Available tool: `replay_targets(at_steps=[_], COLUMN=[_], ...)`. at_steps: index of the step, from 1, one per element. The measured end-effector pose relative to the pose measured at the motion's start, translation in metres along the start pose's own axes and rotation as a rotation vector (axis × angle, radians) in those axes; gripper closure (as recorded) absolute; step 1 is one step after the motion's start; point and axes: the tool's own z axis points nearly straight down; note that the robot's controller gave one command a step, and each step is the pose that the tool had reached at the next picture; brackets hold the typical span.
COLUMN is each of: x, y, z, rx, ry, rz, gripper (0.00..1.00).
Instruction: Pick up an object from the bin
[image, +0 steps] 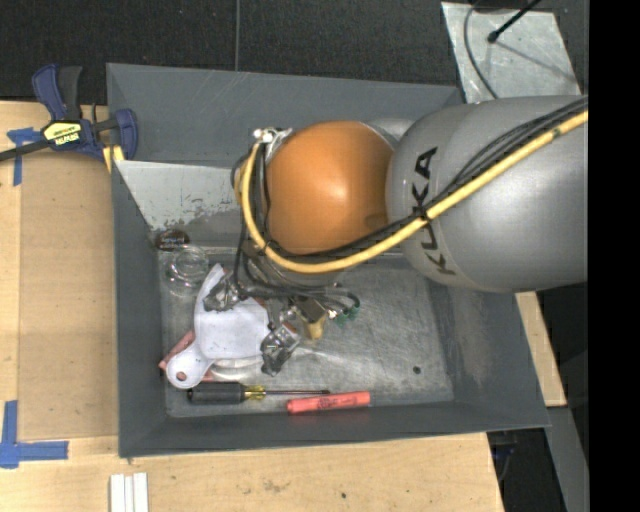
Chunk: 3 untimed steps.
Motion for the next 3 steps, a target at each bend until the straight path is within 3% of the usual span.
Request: replay_targets(at_steps=[1,2,3], x=[0.0,-0.011,-0.013], y=[0.0,0.003,0.039], z=[0.0,0.029,0.119], rx=[0.0,0.004,0.011], ry=[0.0,-0.009,0.01], rz=[0.0,-0.049,0.003], gripper=[0.0,0.0,1.0])
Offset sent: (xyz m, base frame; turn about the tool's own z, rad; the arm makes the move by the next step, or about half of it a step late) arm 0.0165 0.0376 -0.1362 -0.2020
